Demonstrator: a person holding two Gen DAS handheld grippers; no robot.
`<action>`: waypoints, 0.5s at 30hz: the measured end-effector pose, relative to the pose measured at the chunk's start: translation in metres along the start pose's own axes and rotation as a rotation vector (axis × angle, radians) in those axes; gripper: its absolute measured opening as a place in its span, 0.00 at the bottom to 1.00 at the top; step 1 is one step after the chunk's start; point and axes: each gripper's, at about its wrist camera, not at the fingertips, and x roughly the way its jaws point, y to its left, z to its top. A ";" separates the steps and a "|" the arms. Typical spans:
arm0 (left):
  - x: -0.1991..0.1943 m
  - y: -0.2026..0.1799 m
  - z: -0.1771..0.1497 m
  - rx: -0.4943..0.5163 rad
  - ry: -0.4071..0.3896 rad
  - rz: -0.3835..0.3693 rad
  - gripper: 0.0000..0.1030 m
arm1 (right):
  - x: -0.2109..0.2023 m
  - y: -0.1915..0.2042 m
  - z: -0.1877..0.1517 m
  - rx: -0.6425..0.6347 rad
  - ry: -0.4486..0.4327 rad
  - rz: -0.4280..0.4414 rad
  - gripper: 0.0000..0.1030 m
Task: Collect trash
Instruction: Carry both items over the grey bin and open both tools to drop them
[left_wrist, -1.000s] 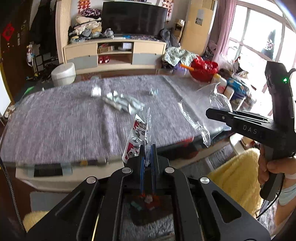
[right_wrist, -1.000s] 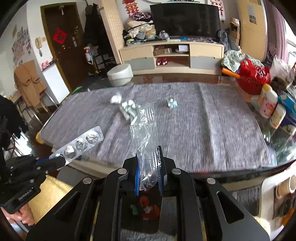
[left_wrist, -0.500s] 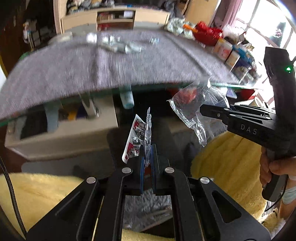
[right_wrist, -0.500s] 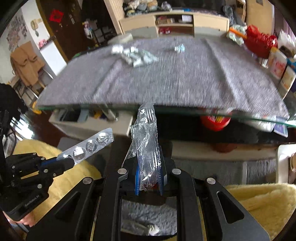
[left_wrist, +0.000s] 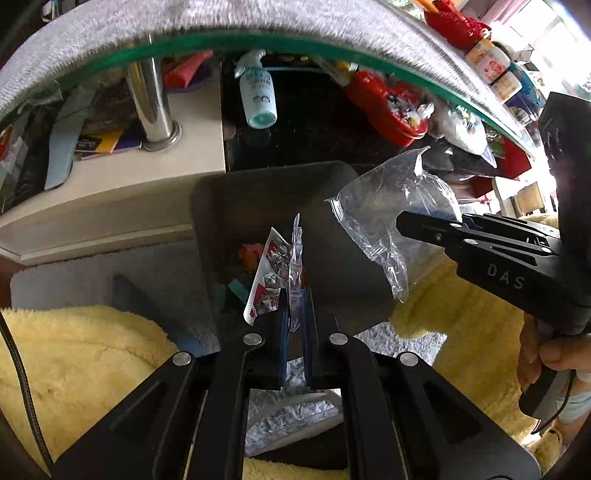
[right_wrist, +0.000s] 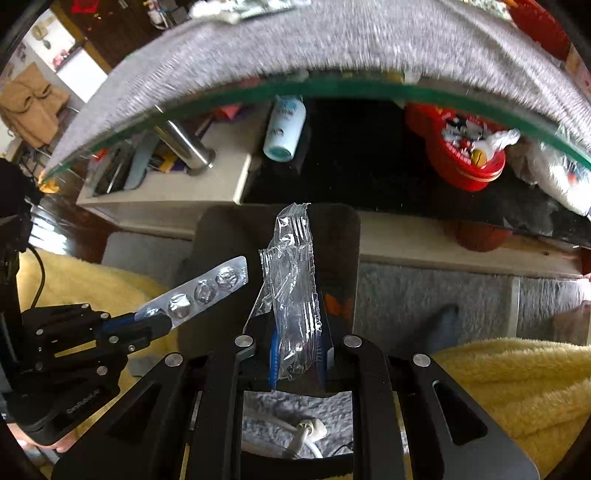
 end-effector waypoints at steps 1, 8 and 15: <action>0.002 0.000 0.001 0.001 0.005 0.000 0.05 | 0.005 -0.001 0.001 0.002 0.012 0.001 0.16; 0.010 0.002 0.003 -0.003 0.028 -0.015 0.05 | 0.016 0.000 0.008 0.013 0.036 0.005 0.19; 0.009 0.007 0.008 -0.018 0.025 0.002 0.22 | 0.016 -0.003 0.016 0.035 0.030 0.014 0.39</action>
